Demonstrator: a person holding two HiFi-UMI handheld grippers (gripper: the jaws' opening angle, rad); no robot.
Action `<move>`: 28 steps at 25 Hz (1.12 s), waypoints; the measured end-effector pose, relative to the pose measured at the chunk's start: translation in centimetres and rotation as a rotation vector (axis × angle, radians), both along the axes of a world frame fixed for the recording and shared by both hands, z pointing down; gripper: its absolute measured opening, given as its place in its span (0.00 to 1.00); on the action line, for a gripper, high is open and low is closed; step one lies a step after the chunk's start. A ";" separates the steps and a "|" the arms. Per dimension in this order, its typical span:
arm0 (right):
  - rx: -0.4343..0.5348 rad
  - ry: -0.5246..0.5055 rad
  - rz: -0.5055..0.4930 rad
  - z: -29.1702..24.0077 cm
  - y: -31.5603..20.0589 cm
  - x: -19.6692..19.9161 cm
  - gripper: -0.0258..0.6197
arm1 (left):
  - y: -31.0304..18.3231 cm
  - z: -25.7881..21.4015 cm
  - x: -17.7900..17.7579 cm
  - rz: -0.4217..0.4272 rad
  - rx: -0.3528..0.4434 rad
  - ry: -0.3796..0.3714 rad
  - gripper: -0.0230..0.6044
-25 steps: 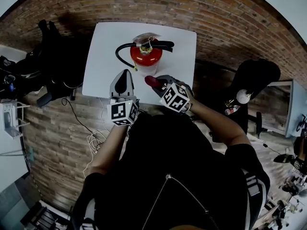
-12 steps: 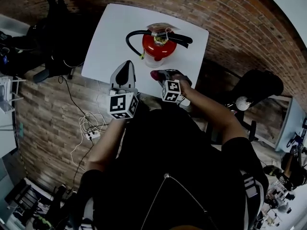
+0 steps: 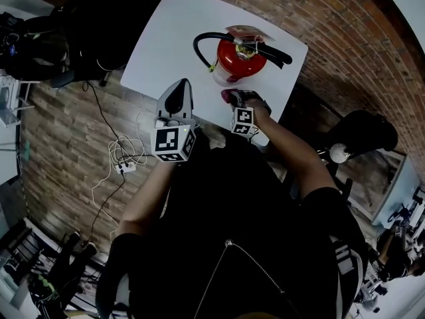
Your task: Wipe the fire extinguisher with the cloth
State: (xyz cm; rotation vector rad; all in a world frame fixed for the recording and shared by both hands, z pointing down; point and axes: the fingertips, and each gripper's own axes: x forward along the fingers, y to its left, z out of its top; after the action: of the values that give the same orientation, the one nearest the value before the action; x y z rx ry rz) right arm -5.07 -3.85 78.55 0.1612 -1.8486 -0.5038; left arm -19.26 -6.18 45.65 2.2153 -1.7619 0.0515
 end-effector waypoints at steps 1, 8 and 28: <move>0.014 0.005 0.003 0.5 -0.2 0.0 0.22 | 0.2 0.1 -0.2 -0.005 -0.004 -0.002 0.05; 0.029 0.040 -0.011 2.6 -0.8 -0.2 0.22 | 1.2 0.6 -2.2 -0.049 -0.021 -0.030 0.05; 0.105 0.045 -0.009 0.9 -2.0 0.2 0.22 | 1.0 -0.4 -3.1 -0.058 -0.003 -0.050 0.05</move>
State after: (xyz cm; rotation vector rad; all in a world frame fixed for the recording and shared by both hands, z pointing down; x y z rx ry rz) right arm -4.88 -5.85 79.42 0.2113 -1.7808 -0.6067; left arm -22.36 -5.15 45.26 2.1780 -1.8501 0.0972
